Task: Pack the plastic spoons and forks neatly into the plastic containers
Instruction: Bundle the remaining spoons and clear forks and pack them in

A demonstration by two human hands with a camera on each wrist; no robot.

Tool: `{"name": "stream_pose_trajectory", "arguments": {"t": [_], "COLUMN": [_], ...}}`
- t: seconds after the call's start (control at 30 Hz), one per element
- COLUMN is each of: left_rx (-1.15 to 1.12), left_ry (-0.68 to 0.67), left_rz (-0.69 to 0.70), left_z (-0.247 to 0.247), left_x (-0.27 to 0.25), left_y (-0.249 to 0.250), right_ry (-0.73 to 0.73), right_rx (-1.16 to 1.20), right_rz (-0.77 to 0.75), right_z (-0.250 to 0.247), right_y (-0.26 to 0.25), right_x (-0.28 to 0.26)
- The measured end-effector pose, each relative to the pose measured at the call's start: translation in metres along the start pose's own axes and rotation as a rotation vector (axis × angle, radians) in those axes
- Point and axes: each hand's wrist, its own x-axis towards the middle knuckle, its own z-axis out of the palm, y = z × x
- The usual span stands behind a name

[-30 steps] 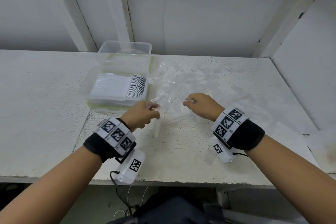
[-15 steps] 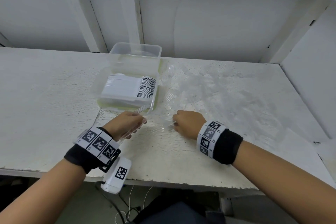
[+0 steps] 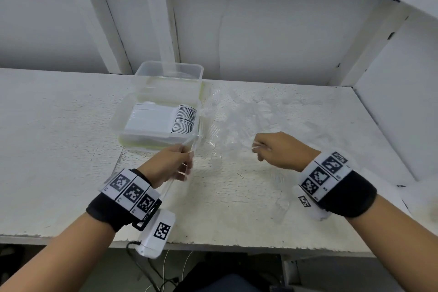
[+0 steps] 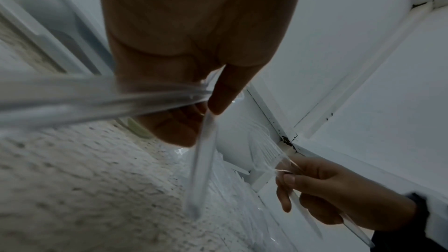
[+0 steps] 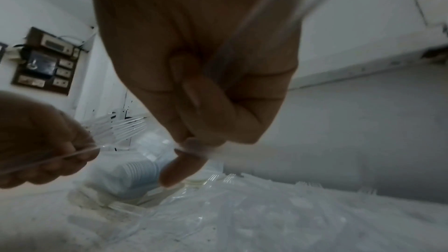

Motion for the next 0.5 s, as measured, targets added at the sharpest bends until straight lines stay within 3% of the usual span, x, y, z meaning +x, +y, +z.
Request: {"name": "stream_pose_trajectory", "arguments": {"t": [0.1, 0.33, 0.5], "left_rx": [0.037, 0.043, 0.091], "left_ry": [-0.051, -0.088, -0.049], "left_rz": [0.027, 0.071, 0.123], "left_z": [0.006, 0.03, 0.044], "left_x": [0.002, 0.008, 0.016], "left_y": [0.005, 0.016, 0.02], "right_ry": [0.031, 0.245, 0.26], "right_rx": [0.055, 0.472, 0.716], "right_rz": [0.048, 0.145, 0.165], "right_z": [0.0, 0.019, 0.027], "right_y": [0.008, -0.007, -0.031], "right_x": [-0.016, -0.024, -0.005]}}
